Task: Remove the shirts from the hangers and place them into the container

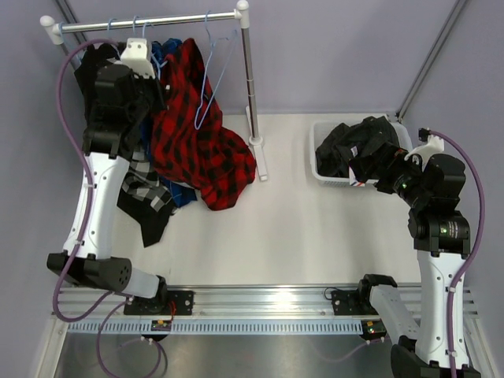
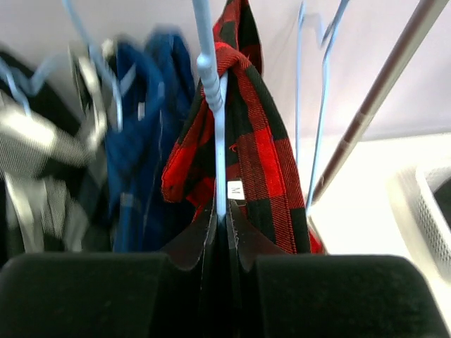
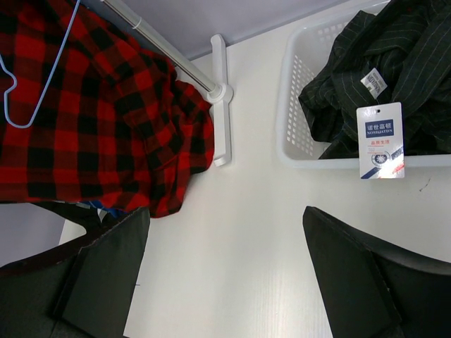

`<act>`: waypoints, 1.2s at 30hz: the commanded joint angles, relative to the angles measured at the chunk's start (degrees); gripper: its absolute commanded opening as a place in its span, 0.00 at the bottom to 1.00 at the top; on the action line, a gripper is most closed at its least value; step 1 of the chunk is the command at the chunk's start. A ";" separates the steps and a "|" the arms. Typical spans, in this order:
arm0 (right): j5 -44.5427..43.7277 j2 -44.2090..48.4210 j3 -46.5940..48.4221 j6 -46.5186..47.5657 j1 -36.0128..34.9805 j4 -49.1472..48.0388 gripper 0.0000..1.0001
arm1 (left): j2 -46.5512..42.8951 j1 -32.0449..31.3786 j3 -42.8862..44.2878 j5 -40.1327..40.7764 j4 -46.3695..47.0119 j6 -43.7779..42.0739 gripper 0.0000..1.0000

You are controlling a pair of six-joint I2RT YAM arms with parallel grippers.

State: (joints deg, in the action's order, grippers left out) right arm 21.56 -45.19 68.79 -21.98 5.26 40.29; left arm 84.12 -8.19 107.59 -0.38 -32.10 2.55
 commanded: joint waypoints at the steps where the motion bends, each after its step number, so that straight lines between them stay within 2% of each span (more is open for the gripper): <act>1: 2.26 -0.51 -0.33 1.23 -0.42 -1.09 0.99 | -7.36 0.28 -8.24 2.58 2.22 3.16 0.00; 8: 1.29 -3.23 0.20 2.20 -3.58 -0.92 0.99 | -19.40 0.19 -18.81 1.09 -5.77 4.13 0.00; 11: 1.03 -4.82 1.08 2.38 -4.81 -0.83 0.99 | -24.07 0.19 -24.78 -1.98 -9.47 4.31 0.00; 15: 1.90 -7.45 2.57 1.85 -4.91 -1.09 0.99 | -27.33 0.19 -32.42 -5.41 -14.91 4.05 0.00; 18: 2.78 -8.25 3.27 2.11 -4.91 -1.36 1.00 | -30.84 0.10 -37.08 -6.12 -15.28 3.34 0.00; 22: 2.52 -8.86 3.54 2.99 -6.84 -1.62 1.00 | -33.31 -0.34 -39.29 -6.12 -16.41 2.03 0.00; 28: 1.20 -9.74 5.29 4.13 -7.80 -1.09 0.99 | -37.44 -2.27 -42.02 -11.47 -16.95 -0.69 0.00; 32: 1.73 -9.83 5.82 4.14 -8.59 -2.49 0.99 | -39.03 -7.01 -42.11 -16.83 -17.03 -3.67 0.00; 36: 1.73 -10.53 7.23 5.36 -9.74 -2.68 0.99 | -37.45 -12.80 -41.41 -18.07 -18.08 -4.65 0.00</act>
State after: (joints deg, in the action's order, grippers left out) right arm 22.11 -55.42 72.73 -18.70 -3.27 39.83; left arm 45.84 -18.11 65.19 -13.45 -50.24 0.08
